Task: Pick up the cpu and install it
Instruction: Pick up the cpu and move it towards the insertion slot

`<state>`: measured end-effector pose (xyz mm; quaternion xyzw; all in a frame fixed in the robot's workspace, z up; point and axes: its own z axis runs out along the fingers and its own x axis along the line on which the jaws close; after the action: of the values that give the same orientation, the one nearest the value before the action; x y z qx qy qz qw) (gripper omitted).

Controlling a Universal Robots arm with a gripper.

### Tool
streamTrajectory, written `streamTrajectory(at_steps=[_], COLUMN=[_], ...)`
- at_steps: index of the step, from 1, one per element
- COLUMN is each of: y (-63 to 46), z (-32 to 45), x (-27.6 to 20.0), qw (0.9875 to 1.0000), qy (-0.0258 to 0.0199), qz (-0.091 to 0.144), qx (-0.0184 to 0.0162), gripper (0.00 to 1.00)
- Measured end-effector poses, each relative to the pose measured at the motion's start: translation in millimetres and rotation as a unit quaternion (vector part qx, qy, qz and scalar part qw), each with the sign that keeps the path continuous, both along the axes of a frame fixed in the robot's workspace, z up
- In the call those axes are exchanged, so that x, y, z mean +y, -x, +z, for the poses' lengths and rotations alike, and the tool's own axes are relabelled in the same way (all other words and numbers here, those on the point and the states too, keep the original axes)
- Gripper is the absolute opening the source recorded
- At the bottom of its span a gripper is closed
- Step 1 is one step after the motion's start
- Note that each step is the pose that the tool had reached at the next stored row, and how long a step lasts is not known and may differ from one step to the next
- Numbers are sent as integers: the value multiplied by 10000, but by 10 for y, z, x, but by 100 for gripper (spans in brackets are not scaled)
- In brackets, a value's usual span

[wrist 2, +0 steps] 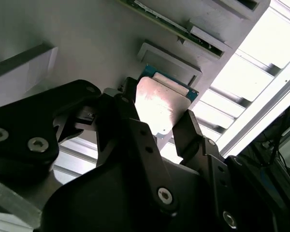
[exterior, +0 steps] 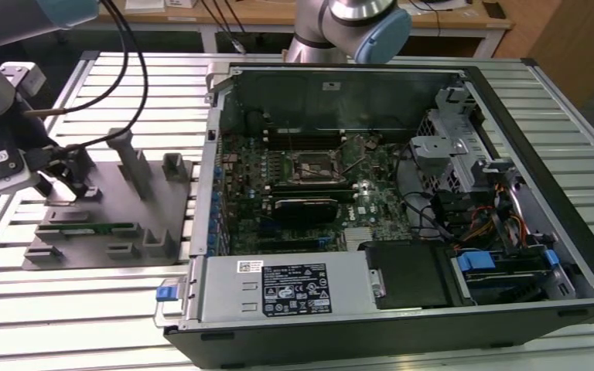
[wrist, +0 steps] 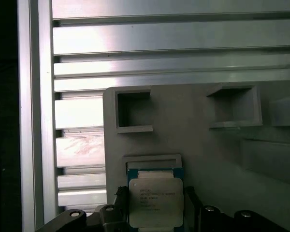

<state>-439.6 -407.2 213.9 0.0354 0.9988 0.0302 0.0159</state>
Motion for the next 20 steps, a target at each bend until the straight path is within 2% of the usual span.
streamTrajectory(at_steps=[20], y=[0], z=[354], x=[0], qw=[10000], qy=[-8], qz=[0], qx=[0], gripper=[55])
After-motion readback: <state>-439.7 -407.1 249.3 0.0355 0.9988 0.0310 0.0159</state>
